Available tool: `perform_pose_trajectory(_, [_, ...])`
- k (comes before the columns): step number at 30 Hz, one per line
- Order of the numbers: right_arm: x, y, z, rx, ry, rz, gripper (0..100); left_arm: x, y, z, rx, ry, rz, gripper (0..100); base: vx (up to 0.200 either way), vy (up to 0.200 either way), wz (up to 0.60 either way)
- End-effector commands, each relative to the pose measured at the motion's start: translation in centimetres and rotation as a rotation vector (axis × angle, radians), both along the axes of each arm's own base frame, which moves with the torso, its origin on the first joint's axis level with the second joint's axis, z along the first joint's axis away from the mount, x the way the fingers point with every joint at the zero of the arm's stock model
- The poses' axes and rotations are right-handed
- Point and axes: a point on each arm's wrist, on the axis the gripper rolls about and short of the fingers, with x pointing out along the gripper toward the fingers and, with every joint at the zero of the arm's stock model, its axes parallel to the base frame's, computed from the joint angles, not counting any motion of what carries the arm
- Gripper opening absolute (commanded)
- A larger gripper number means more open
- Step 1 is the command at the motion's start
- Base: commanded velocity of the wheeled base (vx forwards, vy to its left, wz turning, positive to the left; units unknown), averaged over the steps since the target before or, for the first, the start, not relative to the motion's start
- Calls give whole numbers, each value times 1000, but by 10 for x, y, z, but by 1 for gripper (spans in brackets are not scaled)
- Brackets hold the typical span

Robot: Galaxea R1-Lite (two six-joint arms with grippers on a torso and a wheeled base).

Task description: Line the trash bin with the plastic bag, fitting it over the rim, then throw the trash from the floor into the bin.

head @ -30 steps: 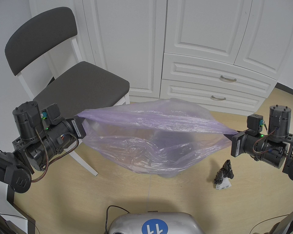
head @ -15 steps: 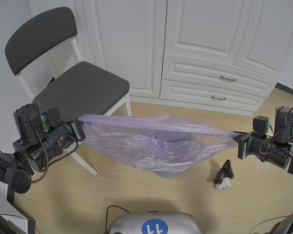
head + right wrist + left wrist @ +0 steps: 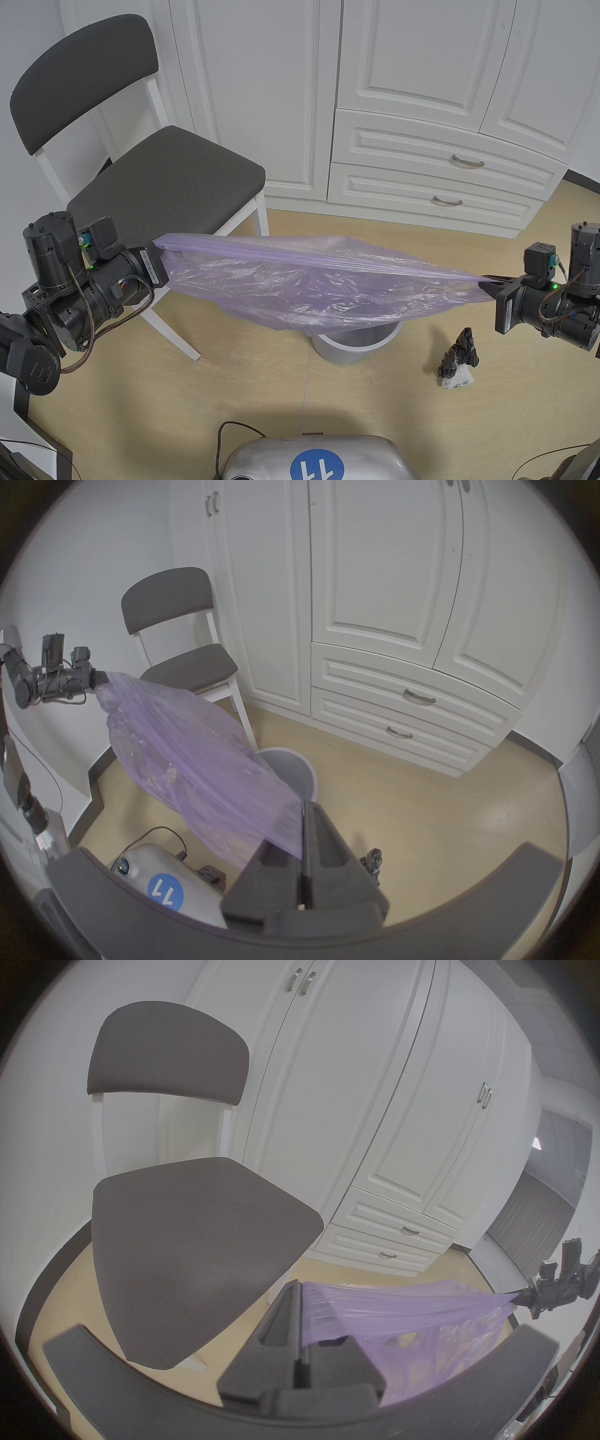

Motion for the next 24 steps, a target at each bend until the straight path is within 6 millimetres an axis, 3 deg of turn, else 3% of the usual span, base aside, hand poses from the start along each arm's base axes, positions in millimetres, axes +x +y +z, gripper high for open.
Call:
perform_pose_trajectory(1, [-5, 4, -1, -8, -2, 34, 0, -2, -3, 1, -2, -3, -14, 0, 0, 0, 0])
perform_pose_trajectory(17, [-1, 23, -2, 5, -28, 100, 0, -11, -20, -3, 6, 4, -84, 0, 0, 0, 0])
perform_pose_trajectory(24, [-5, 23, 3, 15, -45, 115, 0, 5, -52, 11, 115, -69, -174, 0, 0, 0, 0])
